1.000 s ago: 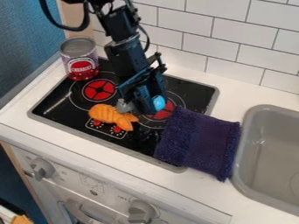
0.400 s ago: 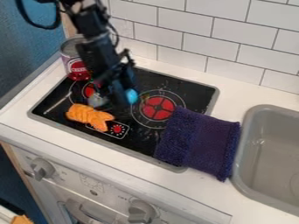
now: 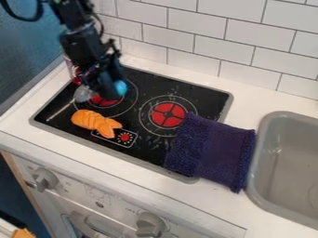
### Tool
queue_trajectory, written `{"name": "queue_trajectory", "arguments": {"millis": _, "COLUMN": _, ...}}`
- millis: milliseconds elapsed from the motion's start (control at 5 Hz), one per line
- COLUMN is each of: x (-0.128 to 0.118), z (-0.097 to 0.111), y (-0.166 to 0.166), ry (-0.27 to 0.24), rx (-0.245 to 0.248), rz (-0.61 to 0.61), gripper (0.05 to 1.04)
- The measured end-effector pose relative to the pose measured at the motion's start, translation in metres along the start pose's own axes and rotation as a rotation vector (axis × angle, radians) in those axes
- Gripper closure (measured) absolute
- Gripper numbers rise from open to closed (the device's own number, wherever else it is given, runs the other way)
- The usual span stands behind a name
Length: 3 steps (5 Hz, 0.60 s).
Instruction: Took the blue spoon from the stove and put it in the left burner
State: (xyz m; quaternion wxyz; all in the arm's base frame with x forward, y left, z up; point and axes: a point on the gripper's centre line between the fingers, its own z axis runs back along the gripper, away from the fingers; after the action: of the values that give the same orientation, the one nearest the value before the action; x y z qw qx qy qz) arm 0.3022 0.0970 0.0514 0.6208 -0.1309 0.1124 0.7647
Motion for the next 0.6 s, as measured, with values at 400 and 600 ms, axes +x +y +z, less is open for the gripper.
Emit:
{"name": "queue_trajectory", "arguments": {"millis": 400, "x": 0.009, "z": 0.000, "y": -0.004, "ry": -0.026, "rx": -0.015, "rz": 0.017, "gripper": 0.662}}
{"name": "queue_trajectory", "arguments": {"millis": 600, "x": -0.008, "z": -0.014, "y": -0.002, "ry": -0.128, "rx": -0.045, "rz": -0.087, "gripper": 0.662}}
